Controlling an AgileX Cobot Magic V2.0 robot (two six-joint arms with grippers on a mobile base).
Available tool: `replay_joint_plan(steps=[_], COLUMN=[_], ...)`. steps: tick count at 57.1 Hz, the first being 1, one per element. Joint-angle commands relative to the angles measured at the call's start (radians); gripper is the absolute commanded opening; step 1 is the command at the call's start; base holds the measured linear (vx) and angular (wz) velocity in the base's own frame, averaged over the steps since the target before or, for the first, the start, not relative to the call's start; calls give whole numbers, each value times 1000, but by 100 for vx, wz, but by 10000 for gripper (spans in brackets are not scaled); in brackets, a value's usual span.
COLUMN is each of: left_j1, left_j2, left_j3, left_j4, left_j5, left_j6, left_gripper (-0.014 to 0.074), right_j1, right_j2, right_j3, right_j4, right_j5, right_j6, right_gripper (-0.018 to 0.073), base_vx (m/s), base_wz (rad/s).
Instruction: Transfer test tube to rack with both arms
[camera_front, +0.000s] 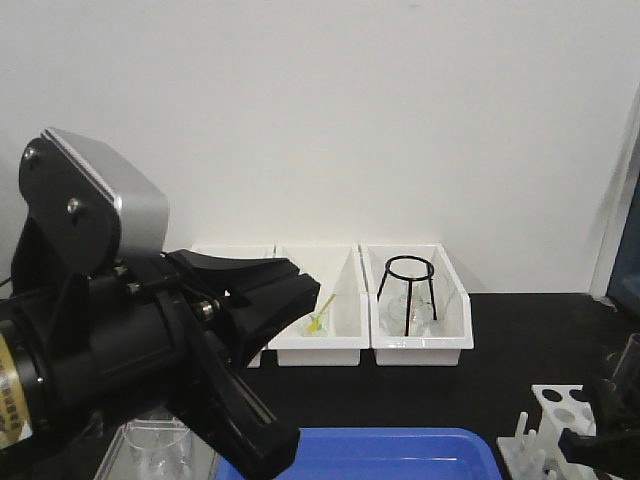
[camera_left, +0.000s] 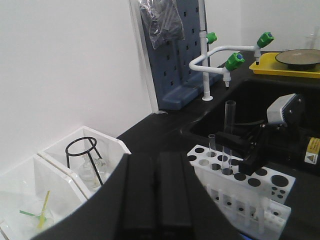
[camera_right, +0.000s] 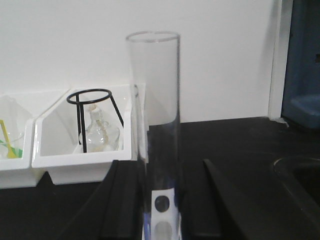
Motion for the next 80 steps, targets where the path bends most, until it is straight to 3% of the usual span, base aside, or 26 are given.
replay_joint_plan(steps=[1,26,48,58,72,80], left_j1=[2,2,2,2,2,2], left_j2=[-21,-21,-21,-21,-21,-21], left_j3=[-27,-27,-27,-27,-27,-27], left_j4=[1,1,1,0,0,0], left_j5=[-76,-76,-76,-76,-76,-76], left_j6=[-7,-7,-7,-7,-7,-7], left_gripper=[-4,-4,-4,-4,-4,-4], right_j1=[-5,-5,-5,-5,-5,-5], right_j2=[12,227,246,246,219,134], right_j3=[-29,-20,-20,-20,-20,-20], right_j4=[-10,-15,-15,-15,-22,-55], right_j5=[-111,-252,-273,-273,-262,-211], right_j6=[1,27,16,-9,-9,-9], right_gripper=[-6,-6,17,124,424,538], base_vx=[0,0,0,0,0,0], base_wz=[0,0,0,0,0,0])
